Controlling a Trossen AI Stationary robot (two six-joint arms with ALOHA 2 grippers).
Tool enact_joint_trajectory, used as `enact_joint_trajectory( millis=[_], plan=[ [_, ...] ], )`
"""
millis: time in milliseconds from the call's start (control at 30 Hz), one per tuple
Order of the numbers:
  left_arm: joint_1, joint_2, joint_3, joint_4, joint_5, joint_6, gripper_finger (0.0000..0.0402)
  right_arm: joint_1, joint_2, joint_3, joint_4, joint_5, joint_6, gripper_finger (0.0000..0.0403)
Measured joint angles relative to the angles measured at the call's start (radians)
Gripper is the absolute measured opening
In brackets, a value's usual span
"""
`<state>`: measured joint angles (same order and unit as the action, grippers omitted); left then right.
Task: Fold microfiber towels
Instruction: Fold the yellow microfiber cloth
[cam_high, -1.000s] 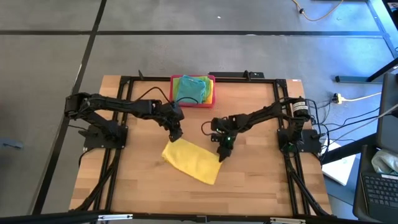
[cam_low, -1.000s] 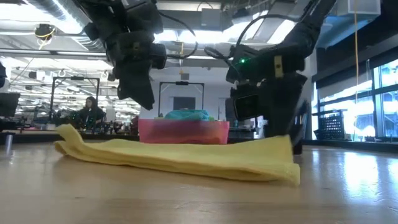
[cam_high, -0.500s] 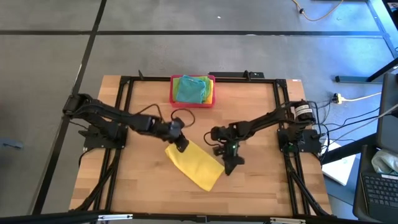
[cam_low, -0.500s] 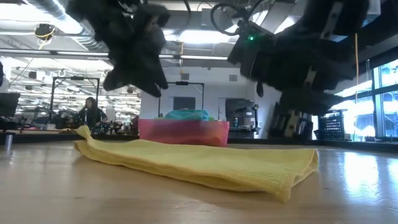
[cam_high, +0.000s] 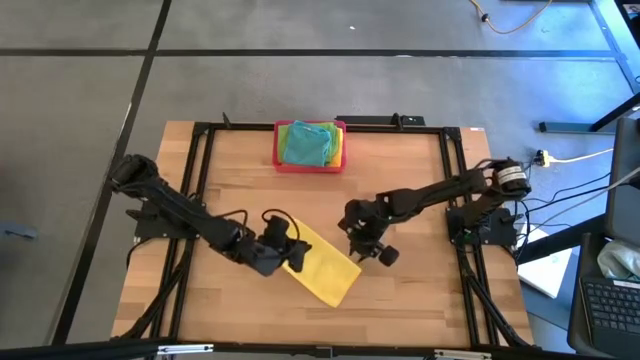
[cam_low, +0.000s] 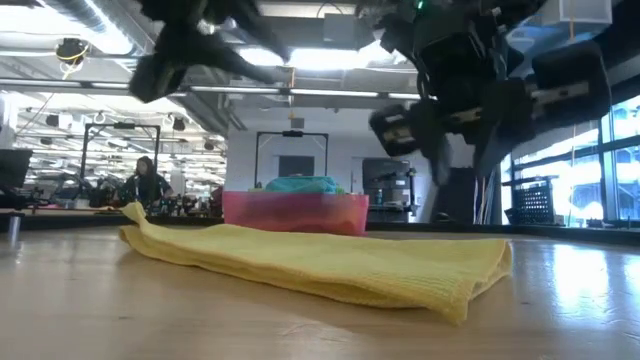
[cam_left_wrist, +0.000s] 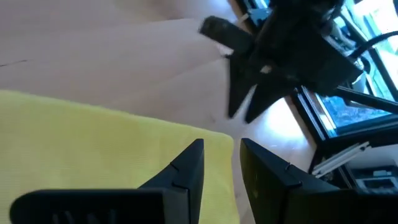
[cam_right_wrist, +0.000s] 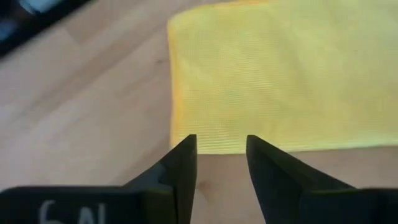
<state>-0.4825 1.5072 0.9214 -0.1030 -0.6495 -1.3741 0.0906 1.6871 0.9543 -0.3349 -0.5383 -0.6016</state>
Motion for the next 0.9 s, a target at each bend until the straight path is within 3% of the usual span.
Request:
enact_joint_trajectory(
  millis=[133,333,600,733,900],
  plan=[
    [-0.002,0.048,0.077,-0.036,-0.006,0.074,0.0096,0.032,0.019,-0.011,0.05,0.094,-0.033,0.0148],
    [0.0,0.065,0.124,-0.109,-0.029,0.105,0.0096,0.104,0.029,-0.036,-0.013,0.129,-0.056,0.016],
    [-0.001,0.066,0.125,-0.134,-0.083,0.128,0.0096,0.23,0.026,-0.038,0.035,0.402,-0.229,0.0161],
    [-0.004,0.066,0.125,-0.136,-0.149,0.131,0.0096,0.241,0.031,-0.037,0.066,0.414,-0.244,0.0161],
    [-0.006,0.066,0.125,-0.141,-0.156,0.131,0.0096,0.244,0.046,-0.037,0.042,0.398,-0.284,0.0161]
  ],
)
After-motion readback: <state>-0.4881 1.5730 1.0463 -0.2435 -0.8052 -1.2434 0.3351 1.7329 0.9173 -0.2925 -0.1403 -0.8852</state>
